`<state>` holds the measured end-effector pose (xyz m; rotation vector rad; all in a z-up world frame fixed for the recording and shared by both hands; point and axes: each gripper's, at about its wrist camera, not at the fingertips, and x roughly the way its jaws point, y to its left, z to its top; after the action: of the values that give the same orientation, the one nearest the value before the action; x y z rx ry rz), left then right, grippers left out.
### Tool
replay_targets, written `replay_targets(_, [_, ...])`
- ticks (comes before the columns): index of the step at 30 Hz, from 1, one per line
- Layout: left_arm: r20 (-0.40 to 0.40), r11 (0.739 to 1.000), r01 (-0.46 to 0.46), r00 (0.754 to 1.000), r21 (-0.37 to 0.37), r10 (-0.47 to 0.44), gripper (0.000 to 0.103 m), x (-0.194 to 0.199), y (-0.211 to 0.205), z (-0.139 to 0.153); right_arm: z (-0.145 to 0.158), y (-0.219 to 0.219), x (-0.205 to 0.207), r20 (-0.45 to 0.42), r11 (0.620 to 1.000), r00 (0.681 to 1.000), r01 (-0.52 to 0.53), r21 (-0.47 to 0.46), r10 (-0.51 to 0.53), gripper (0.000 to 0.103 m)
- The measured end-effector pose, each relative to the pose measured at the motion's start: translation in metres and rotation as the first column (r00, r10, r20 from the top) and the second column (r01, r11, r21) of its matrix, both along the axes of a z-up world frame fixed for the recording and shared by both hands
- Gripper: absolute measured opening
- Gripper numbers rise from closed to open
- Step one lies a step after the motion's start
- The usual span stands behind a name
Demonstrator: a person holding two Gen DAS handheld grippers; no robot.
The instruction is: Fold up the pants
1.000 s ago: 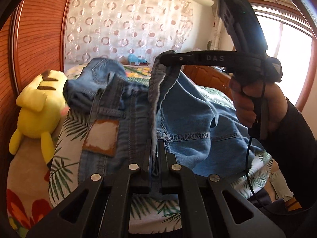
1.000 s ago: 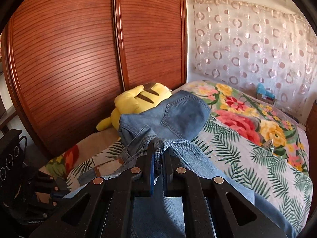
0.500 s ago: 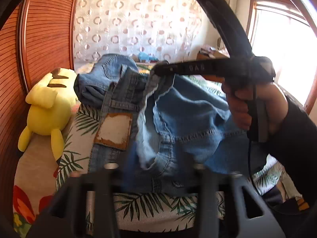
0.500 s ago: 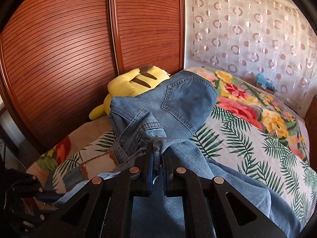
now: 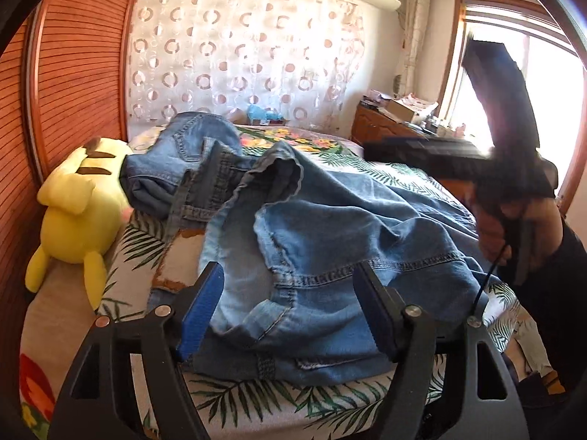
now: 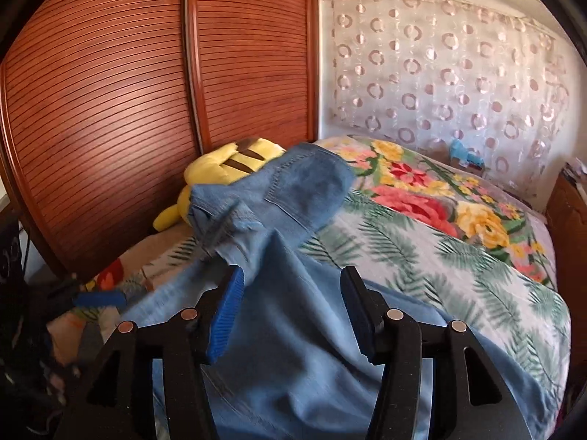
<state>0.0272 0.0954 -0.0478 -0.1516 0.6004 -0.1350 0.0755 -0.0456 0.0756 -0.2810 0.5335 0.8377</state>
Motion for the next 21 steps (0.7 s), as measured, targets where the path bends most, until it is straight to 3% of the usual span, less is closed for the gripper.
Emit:
replay_targets(1, [-0.006,1.000,0.009,1.000,0.003,-0.008,0.073,0.003,-0.001,-0.001,-0.005,-0.013,-0.002,0.010,1.000,1.000,0.022,-0.009,-0.022,0.057])
replay_targets(3, [-0.032,1.000,0.023,0.999,0.006,-0.023,0.060,0.012,-0.003,-0.006,-0.013,-0.034,-0.006,0.017,0.998,0.998,0.060,-0.026,-0.059,0.057])
replay_targets(6, [-0.078,1.000,0.029,0.997,0.005,-0.028,0.054,0.023,-0.004,-0.018,-0.034,-0.065,-0.006,0.000,0.991,0.992,0.126,-0.040,-0.126,0.057])
replay_targets(11, [-0.148,1.000,0.004,0.989,0.015,-0.002,0.054,0.034,-0.002,-0.040,-0.062,-0.105,-0.008,-0.070,0.978,0.976,0.204,-0.030,-0.206,0.057])
replay_targets(14, [-0.151,1.000,-0.003,0.989,0.029,0.008,0.054,0.034,-0.003,-0.045,-0.070,-0.123,-0.012,-0.097,0.970,0.965,0.244,-0.014,-0.244,0.057])
replay_targets(19, [-0.129,0.999,-0.011,0.992,0.050,0.018,0.052,0.035,-0.006,-0.044,-0.055,-0.150,-0.030,-0.077,0.956,0.954,0.292,0.018,-0.290,0.057])
replay_targets(21, [-0.114,0.999,-0.013,0.993,0.047,0.018,0.035,0.035,-0.006,-0.043,-0.046,-0.161,-0.040,-0.059,0.953,0.952,0.303,0.026,-0.301,0.057])
